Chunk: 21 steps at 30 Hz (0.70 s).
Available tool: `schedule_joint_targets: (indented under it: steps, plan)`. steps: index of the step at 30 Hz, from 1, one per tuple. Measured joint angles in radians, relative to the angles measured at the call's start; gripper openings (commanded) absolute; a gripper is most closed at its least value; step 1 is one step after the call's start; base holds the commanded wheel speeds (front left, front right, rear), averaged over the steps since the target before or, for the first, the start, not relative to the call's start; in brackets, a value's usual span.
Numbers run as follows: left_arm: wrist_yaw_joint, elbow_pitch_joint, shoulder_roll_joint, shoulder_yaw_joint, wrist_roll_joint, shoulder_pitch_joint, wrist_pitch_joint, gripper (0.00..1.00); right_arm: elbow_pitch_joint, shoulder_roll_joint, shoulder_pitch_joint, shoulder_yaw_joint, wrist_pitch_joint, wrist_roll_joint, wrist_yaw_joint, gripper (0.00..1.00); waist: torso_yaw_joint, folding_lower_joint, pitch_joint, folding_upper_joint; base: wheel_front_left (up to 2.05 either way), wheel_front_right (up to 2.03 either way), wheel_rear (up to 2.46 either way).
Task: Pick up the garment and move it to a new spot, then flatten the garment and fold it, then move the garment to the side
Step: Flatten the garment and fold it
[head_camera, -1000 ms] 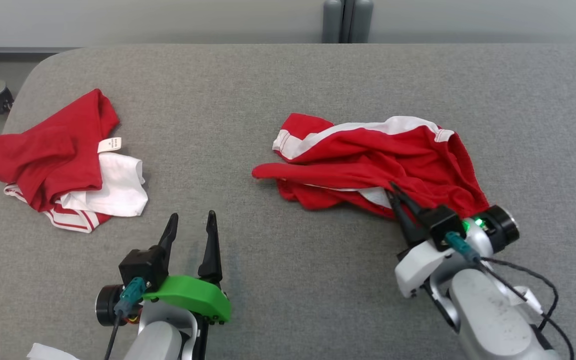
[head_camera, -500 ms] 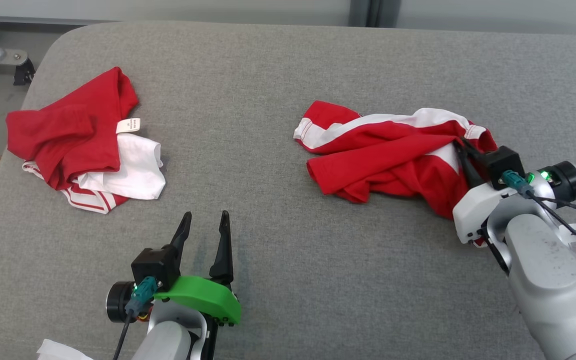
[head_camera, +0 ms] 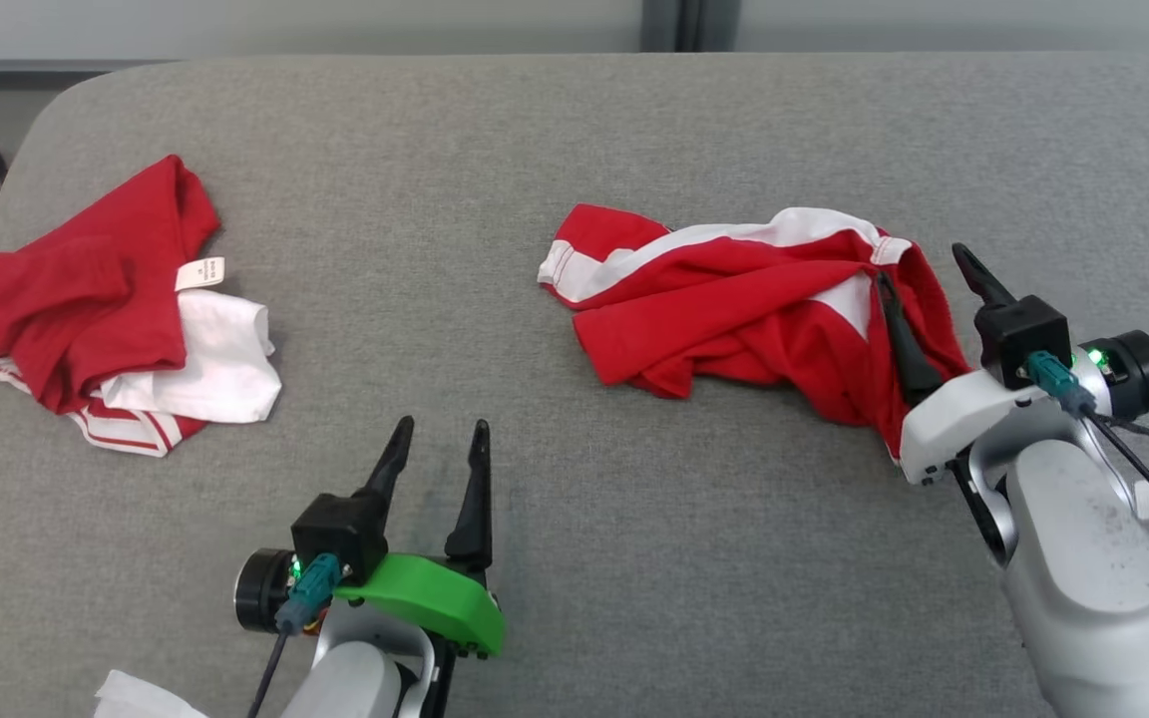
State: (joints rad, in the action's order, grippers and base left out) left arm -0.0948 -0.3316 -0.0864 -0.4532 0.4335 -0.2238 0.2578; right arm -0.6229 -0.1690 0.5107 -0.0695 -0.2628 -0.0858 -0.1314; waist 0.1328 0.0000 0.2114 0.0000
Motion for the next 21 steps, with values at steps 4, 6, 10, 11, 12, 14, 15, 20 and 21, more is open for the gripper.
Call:
schedule_joint_targets:
  steps: [4, 6, 10, 11, 12, 14, 15, 20, 21]
  plan:
    - [0.024, -0.012, 0.003, -0.037, -0.006, -0.005, -0.013, 1.00, 0.174, 0.035, -0.105, 0.028, 0.000, 0.031, 0.000, 1.00, -0.039, 0.0000, -0.011, 0.0000, 0.00, 0.00, 0.00]
    - [0.035, -0.031, 0.005, -0.055, -0.008, -0.019, -0.031, 1.00, 0.252, 0.051, -0.150, 0.045, 0.000, 0.039, 0.000, 1.00, -0.059, 0.0001, -0.015, 0.0000, 0.00, 0.00, 0.00]
    - [0.056, -0.090, 0.011, -0.067, 0.001, -0.065, -0.055, 1.00, 0.393, 0.084, -0.221, 0.074, 0.000, 0.056, 0.000, 1.00, -0.108, 0.0000, -0.019, 0.0000, 0.00, 0.00, 0.00]
    - [0.060, -0.105, 0.012, -0.063, 0.010, -0.075, -0.058, 1.00, 0.414, 0.089, -0.232, 0.077, 0.000, 0.057, 0.000, 1.00, -0.119, 0.0000, -0.019, 0.0000, 0.00, 0.00, 0.00]
    - [0.060, -0.129, 0.014, -0.060, 0.016, -0.088, -0.063, 1.00, 0.436, 0.095, -0.244, 0.081, 0.000, 0.059, 0.000, 1.00, -0.133, 0.0000, -0.018, 0.0000, 0.00, 0.00, 0.00]
    - [0.059, -0.178, 0.013, -0.054, 0.016, -0.122, -0.063, 1.00, 0.469, 0.103, -0.263, 0.080, 0.000, 0.067, 0.000, 1.00, -0.162, 0.0000, -0.015, 0.0000, 0.00, 0.00, 0.00]
    - [0.059, -0.200, 0.012, -0.052, 0.016, -0.136, -0.065, 1.00, 0.478, 0.106, -0.268, 0.076, 0.000, 0.068, 0.000, 1.00, -0.175, 0.0000, -0.014, 0.0000, 0.00, 0.00, 0.00]
    - [0.069, -0.288, 0.012, -0.045, 0.015, -0.189, -0.049, 1.00, 0.500, 0.115, -0.289, 0.085, 0.000, 0.073, 0.000, 1.00, -0.241, 0.0000, 0.002, 0.0000, 0.00, 0.00, 0.00]
    - [0.070, -0.299, 0.012, -0.043, 0.016, -0.196, -0.044, 1.00, 0.502, 0.116, -0.293, 0.089, 0.000, 0.073, 0.000, 1.00, -0.253, 0.0000, 0.006, 0.0000, 0.00, 0.00, 0.00]
